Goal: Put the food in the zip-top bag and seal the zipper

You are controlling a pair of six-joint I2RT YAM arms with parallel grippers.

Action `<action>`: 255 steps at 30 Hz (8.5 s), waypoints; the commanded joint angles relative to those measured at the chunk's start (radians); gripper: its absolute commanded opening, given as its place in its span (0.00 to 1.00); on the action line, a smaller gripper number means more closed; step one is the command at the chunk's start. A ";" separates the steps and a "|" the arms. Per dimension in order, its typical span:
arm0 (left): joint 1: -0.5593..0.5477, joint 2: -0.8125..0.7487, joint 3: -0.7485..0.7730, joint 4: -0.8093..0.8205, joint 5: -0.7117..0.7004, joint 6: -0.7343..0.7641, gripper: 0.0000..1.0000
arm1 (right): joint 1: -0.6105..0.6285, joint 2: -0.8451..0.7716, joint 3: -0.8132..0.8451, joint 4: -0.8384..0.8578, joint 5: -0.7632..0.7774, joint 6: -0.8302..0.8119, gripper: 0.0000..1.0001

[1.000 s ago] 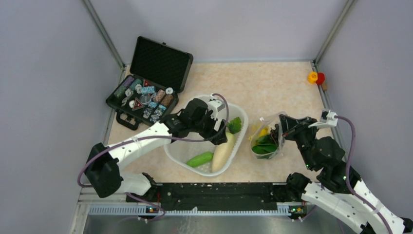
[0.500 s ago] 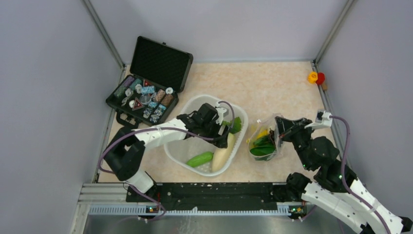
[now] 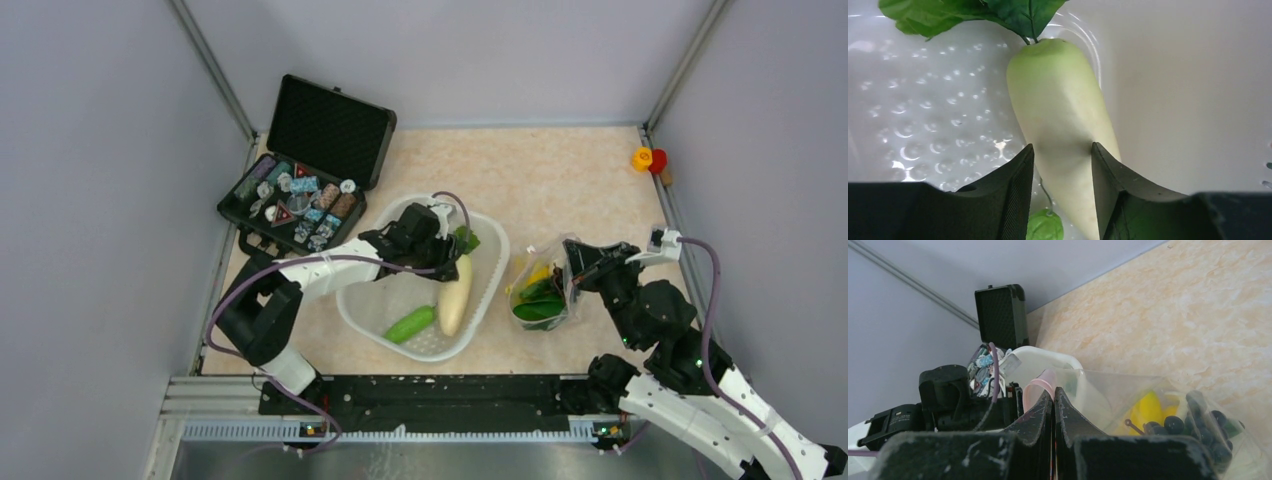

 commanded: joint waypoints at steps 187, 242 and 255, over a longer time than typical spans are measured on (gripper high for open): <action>-0.427 -0.358 0.010 0.506 -0.166 0.348 0.99 | 0.007 -0.018 0.038 0.104 0.073 0.146 0.00; -0.369 0.151 0.504 -0.069 -0.203 0.260 0.48 | 0.006 0.104 0.039 0.305 -0.187 0.037 0.01; -0.307 -0.148 0.374 0.075 -0.037 0.269 0.87 | 0.006 0.068 0.030 0.130 0.062 0.075 0.01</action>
